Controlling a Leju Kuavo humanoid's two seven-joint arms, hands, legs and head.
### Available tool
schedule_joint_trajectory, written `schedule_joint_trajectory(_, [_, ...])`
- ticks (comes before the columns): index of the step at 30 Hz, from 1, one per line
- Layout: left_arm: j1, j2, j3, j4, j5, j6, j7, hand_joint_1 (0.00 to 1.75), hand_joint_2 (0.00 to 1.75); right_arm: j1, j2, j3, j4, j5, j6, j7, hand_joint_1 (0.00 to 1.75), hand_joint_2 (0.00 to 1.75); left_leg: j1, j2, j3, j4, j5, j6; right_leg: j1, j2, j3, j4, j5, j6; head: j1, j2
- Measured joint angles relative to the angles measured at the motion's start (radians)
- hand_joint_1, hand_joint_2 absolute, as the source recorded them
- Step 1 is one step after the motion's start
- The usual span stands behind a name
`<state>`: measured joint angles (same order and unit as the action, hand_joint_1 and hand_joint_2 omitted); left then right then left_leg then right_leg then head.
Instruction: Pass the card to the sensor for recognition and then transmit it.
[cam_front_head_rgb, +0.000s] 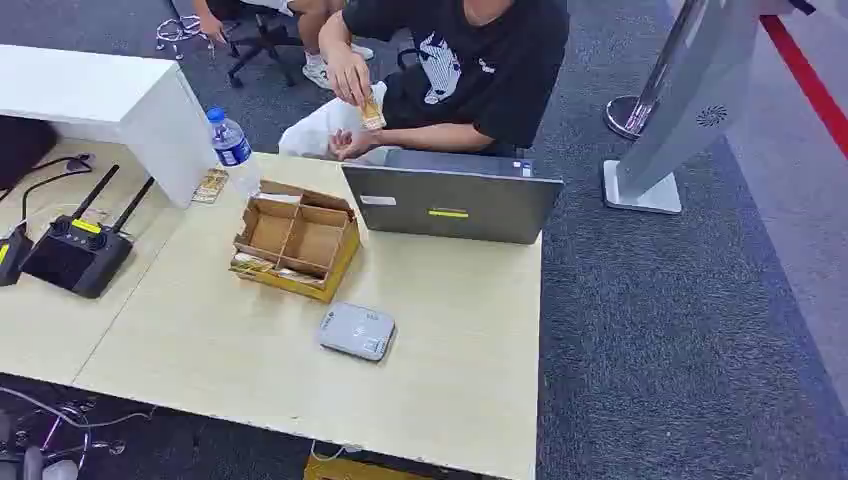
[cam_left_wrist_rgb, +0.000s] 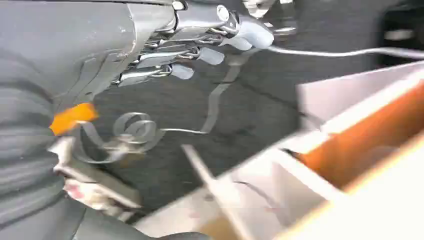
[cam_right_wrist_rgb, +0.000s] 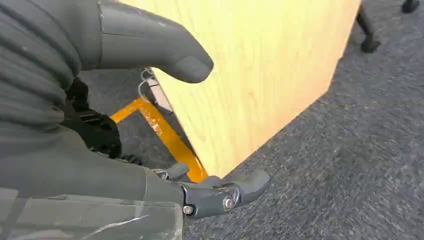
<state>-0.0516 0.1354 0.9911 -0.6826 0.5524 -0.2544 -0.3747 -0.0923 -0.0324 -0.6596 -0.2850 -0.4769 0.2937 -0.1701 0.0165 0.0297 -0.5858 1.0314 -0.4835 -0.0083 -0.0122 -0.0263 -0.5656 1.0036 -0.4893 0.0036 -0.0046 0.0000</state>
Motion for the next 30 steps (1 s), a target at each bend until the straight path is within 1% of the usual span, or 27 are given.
schedule_joint_trajectory(3, [-0.008, -0.024, 0.016, -0.089, -0.025, 0.0, -0.026, 0.0, 1.75, 0.0, 0.0, -0.018, 0.005, -0.014, 0.003, -0.001, 0.0, 1.75, 0.0, 0.0, 0.0, 0.0, 0.0, 0.0, 0.0, 0.0, 0.0, 0.0, 0.0, 0.0, 0.0, 0.0])
schedule_joint_trajectory(6, [-0.007, -0.045, 0.016, -0.193, -0.064, 0.009, -0.048, 0.0, 1.75, 0.0, 0.0, -0.032, 0.009, -0.015, 0.005, -0.001, 0.0, 1.75, 0.0, 0.0, 0.0, 0.0, 0.0, 0.0, 0.0, 0.001, 0.0, 0.0, 0.0, 0.0, 0.0, 0.0])
schedule_joint_trajectory(9, [-0.002, -0.055, 0.008, -0.278, -0.113, 0.043, -0.064, 0.0, 1.75, 0.0, 0.0, -0.046, 0.012, -0.017, 0.006, -0.001, 0.0, 1.75, 0.0, 0.0, 0.0, 0.0, 0.0, 0.0, 0.0, 0.001, 0.0, 0.0, 0.0, 0.0, 0.0, 0.0])
schedule_joint_trajectory(11, [0.003, -0.058, -0.003, -0.317, -0.146, 0.066, -0.073, 0.0, 1.75, 0.0, 0.0, -0.051, 0.014, -0.025, 0.006, -0.001, 0.0, 1.75, 0.0, 0.0, 0.0, 0.0, 0.0, 0.0, 0.0, 0.0, 0.0, 0.0, 0.0, 0.0, 0.0, 0.0])
schedule_joint_trajectory(13, [0.005, -0.058, -0.028, -0.367, -0.193, 0.094, -0.079, 0.0, 1.75, -0.001, 0.0, -0.057, 0.016, -0.03, 0.006, 0.0, 0.0, 1.75, 0.0, 0.0, 0.0, 0.0, 0.0, 0.0, 0.0, 0.0, 0.0, 0.0, 0.0, 0.0, 0.0, 0.0])
schedule_joint_trajectory(15, [0.003, -0.056, -0.049, -0.396, -0.239, 0.115, -0.08, 0.0, 1.75, -0.001, 0.0, -0.061, 0.018, -0.031, 0.006, 0.0, 0.0, 1.75, 0.0, 0.0, 0.0, 0.0, 0.0, 0.0, 0.0, 0.0, 0.0, 0.0, 0.0, 0.0, 0.0, 0.0])
schedule_joint_trajectory(18, [-0.009, -0.041, -0.103, -0.439, -0.314, 0.139, -0.08, 0.0, 1.75, -0.001, 0.001, -0.072, 0.021, -0.032, 0.007, 0.002, 0.0, 1.75, 0.0, 0.0, 0.001, 0.0, 0.0, 0.0, 0.0, 0.001, 0.0, 0.0, 0.0, 0.0, 0.0, 0.0])
schedule_joint_trajectory(20, [-0.033, -0.032, -0.138, -0.455, -0.359, 0.148, -0.079, 0.0, 1.75, -0.002, 0.002, -0.076, 0.023, -0.032, 0.008, 0.003, 0.0, 1.75, 0.0, 0.001, 0.001, 0.0, 0.0, 0.0, 0.0, 0.001, -0.002, 0.0, 0.0, 0.0, 0.0, 0.0])
schedule_joint_trajectory(23, [-0.085, -0.013, -0.226, -0.476, -0.457, 0.15, -0.072, 0.0, 1.75, -0.009, 0.003, -0.082, 0.026, -0.032, 0.008, 0.01, 0.0, 1.75, 0.0, 0.0, 0.001, 0.0, 0.001, 0.0, 0.0, 0.0, 0.0, 0.0, 0.001, -0.001, 0.0, 0.0])
schedule_joint_trajectory(30, [-0.207, 0.013, -0.405, -0.493, -0.629, 0.152, -0.041, 0.0, 1.75, -0.014, 0.007, -0.097, 0.034, -0.028, 0.005, 0.016, 0.0, 1.75, 0.0, 0.001, 0.001, 0.001, 0.002, -0.001, 0.0, 0.002, 0.0, 0.0, 0.003, -0.001, 0.0, 0.0])
